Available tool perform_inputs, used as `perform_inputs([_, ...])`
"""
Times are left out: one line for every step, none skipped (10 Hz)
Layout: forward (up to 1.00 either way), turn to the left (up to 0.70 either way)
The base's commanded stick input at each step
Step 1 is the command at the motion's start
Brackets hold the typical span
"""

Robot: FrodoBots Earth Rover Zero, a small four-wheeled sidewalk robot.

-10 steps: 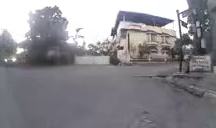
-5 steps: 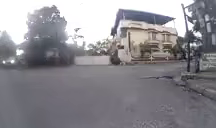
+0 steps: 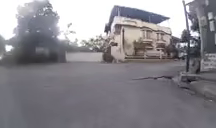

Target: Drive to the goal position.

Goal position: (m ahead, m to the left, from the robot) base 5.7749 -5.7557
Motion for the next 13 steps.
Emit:
perform_inputs([1.0, 0.0])
perform_inputs([1.0, 0.0])
perform_inputs([1.0, 0.0])
perform_inputs([1.0, 0.0])
perform_inputs([1.0, 0.0])
perform_inputs([1.0, 0.0])
perform_inputs([1.0, -0.31])
perform_inputs([1.0, -0.4])
perform_inputs([1.0, -0.4])
perform_inputs([1.0, -0.4])
perform_inputs([1.0, -0.4])
perform_inputs([1.0, -0.4])
perform_inputs([1.0, -0.4])
